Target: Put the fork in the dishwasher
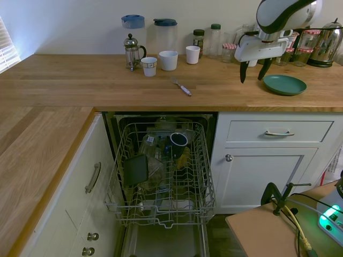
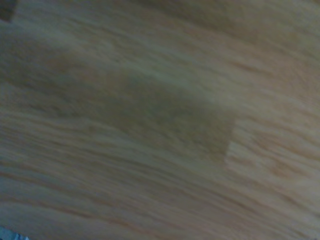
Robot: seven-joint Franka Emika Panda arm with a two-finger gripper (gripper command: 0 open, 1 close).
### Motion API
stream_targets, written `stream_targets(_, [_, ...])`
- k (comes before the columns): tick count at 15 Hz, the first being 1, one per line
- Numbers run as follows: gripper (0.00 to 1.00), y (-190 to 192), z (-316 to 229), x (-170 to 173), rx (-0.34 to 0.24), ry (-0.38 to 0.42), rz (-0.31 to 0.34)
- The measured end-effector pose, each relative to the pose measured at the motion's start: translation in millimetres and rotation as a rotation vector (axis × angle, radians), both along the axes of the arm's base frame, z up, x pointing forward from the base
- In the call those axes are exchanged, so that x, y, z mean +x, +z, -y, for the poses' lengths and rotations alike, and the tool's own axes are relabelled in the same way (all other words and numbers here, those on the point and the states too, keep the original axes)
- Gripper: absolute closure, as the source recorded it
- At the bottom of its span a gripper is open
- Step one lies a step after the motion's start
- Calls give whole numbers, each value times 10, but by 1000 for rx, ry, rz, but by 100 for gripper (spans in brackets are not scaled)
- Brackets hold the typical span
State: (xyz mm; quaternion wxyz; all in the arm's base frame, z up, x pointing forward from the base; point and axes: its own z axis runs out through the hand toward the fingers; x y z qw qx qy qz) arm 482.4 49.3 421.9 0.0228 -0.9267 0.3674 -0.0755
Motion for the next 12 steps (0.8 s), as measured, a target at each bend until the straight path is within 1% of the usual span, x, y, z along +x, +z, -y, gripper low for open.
stream_targets(5, [0, 115, -610, 811, 12, 101, 48])
stream_targets(7, [0, -24, -912, 1140, 11, 119, 49])
stream_targets(9, [0, -213, -1229, 1399, 24, 141, 38])
stream_targets(12, [0, -405, -1542, 1645, 31, 168, 23])
